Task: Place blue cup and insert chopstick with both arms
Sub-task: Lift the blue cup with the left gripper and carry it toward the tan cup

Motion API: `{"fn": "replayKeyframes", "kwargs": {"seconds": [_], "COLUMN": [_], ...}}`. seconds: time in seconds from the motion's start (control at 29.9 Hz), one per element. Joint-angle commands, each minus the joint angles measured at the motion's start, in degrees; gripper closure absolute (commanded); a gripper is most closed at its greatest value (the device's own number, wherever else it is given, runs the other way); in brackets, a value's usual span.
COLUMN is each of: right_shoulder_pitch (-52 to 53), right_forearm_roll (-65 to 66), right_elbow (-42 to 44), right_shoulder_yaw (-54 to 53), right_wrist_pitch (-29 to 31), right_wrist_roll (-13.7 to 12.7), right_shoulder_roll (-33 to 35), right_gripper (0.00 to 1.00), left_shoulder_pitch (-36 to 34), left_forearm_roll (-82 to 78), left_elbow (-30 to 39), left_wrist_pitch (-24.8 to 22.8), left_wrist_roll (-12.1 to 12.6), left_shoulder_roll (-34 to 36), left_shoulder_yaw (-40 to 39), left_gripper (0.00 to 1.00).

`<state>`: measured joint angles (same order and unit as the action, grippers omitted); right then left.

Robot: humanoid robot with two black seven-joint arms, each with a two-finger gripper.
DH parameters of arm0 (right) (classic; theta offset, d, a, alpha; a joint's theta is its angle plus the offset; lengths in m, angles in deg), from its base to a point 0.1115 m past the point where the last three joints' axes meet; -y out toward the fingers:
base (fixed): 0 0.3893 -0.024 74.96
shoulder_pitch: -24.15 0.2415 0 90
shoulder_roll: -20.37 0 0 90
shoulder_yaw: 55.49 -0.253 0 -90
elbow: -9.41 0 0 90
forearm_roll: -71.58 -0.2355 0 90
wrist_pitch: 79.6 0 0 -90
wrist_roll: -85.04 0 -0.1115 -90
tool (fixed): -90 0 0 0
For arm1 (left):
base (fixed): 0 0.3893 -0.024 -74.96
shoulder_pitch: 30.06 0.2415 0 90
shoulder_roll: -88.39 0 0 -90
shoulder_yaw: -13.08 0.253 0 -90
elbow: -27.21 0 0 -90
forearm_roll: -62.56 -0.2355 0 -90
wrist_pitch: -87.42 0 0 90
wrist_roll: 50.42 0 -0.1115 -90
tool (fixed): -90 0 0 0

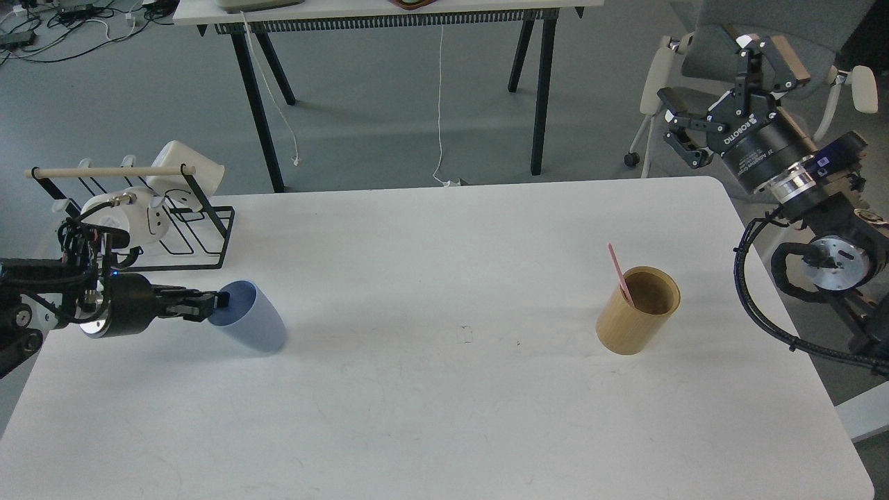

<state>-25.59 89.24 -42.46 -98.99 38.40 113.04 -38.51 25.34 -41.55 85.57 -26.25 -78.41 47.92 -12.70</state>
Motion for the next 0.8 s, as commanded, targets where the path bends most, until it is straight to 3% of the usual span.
{"fn": "replayKeyframes", "kwargs": {"seconds": [0.0, 0.2, 0.33, 0.47, 0.64, 0.77], "right_shoulder_pitch": [-0.2, -0.4, -0.5, -0.5, -0.4, -0.5], "right_forearm_roll": [0.0, 0.0, -0.3, -4.7, -10.9, -11.5], "right_elbow": [0.2, 2.3, 6.2, 9.8, 12.7, 13.2], "right_shoulder_yaw": [-0.7, -3.8, -6.4, -7.0, -7.0, -7.0], "right_wrist_pitch": [0.0, 0.0, 0.0, 0.0, 0.0, 0.0], "right_wrist_roll": [0.0, 0.0, 0.0, 0.0, 0.0, 0.0], "right_shoulder_roll": [0.2, 1.9, 2.8, 4.6, 7.4, 8.3], "right_gripper": [0.01, 0.01, 0.01, 0.01, 0.01, 0.01], "left_shoulder_pitch": [-0.2, -4.1, -11.4, -16.0, -24.8, -25.9], "left_forearm_roll": [3.1, 8.8, 16.5, 15.9, 10.5, 3.0], "left_elbow": [1.8, 10.8, 10.5, 5.8, -3.6, -11.2], "left_wrist_pitch": [0.1, -1.9, -3.9, -3.9, -3.1, -1.8], "left_wrist_roll": [0.0, 0.0, 0.0, 0.0, 0.0, 0.0], "left_shoulder_roll": [0.3, 0.4, -7.8, -15.4, -25.6, -31.5], "left_shoulder_yaw": [-0.5, -5.4, -4.7, -1.9, 11.8, 16.6], "left_gripper": [0.99, 0.99, 0.99, 0.99, 0.99, 0.99]}}
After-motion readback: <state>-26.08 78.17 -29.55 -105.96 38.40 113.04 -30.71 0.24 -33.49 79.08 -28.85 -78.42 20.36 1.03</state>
